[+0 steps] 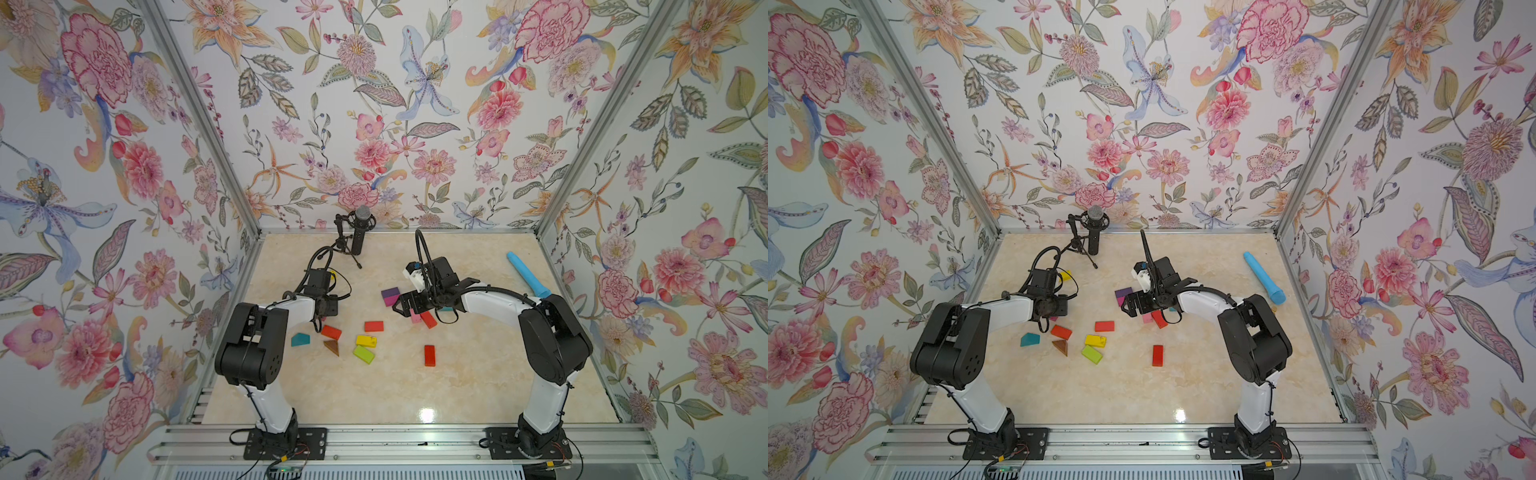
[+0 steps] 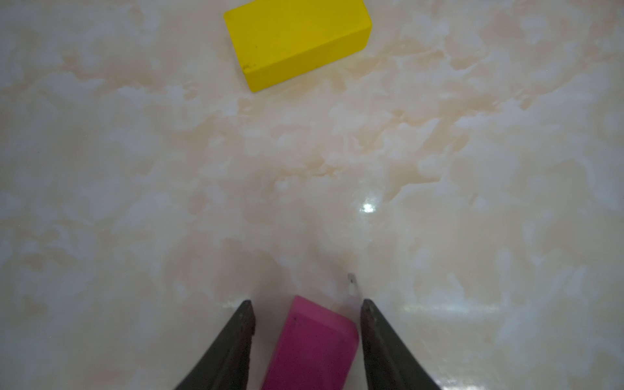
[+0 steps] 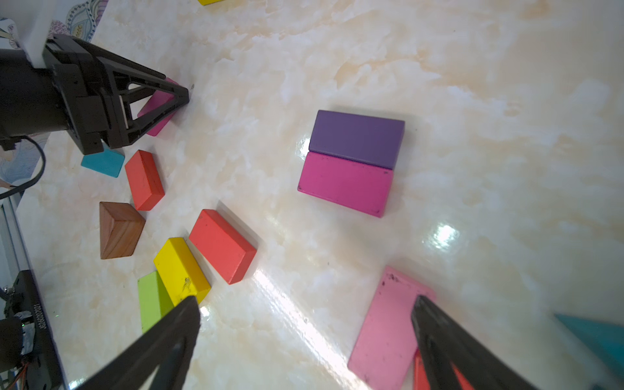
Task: Assemble a piece of candy with building blocks
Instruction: Move the building block to the center of the board, then adjust the building block at the center of the board.
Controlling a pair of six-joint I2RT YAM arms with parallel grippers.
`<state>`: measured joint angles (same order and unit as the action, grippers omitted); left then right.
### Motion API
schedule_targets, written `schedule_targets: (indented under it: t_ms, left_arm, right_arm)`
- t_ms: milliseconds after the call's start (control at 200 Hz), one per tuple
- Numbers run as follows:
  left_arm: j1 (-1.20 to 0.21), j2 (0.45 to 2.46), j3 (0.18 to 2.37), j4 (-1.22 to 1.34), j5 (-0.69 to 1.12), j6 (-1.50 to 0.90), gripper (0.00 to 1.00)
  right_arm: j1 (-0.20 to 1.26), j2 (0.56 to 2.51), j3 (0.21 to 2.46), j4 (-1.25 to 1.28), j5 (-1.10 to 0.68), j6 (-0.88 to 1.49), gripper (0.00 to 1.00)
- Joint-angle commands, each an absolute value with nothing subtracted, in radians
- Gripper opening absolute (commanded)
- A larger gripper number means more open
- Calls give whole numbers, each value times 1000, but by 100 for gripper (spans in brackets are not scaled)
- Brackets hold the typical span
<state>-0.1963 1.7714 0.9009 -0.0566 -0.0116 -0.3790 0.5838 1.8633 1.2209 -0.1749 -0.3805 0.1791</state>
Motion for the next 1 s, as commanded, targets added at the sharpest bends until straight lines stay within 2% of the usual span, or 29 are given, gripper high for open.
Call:
schedule_targets:
  t_ms: [0,205,260,505,721,851,996]
  left_arm:
    - [-200,1804,859,-84,20,-382,41]
    - [-238,1820,919,-78,27,-393,17]
    - [-252,1837,951,-72,41,-396,15]
    - [-325,1928,1123,-85,57,-401,14]
    - [-342,2000,1188,-89,46,-404,14]
    - [-343,2024,1214,-101,32,-405,17]
    - [-343,2028,1215,-99,21,-414,24]
  right_arm:
    - [585,1811,1249,-182,-362,172,100]
    - [575,1790,1248,-189,-348,173,100]
    - [571,1779,1238,-191,-344,172,100]
    - [547,1749,1206,-191,-332,164,100]
    - [548,1726,1169,-188,-310,172,100]
    - [553,1717,1162,-180,-306,175,100]
    - [558,1706,1167,-179,-302,175,100]
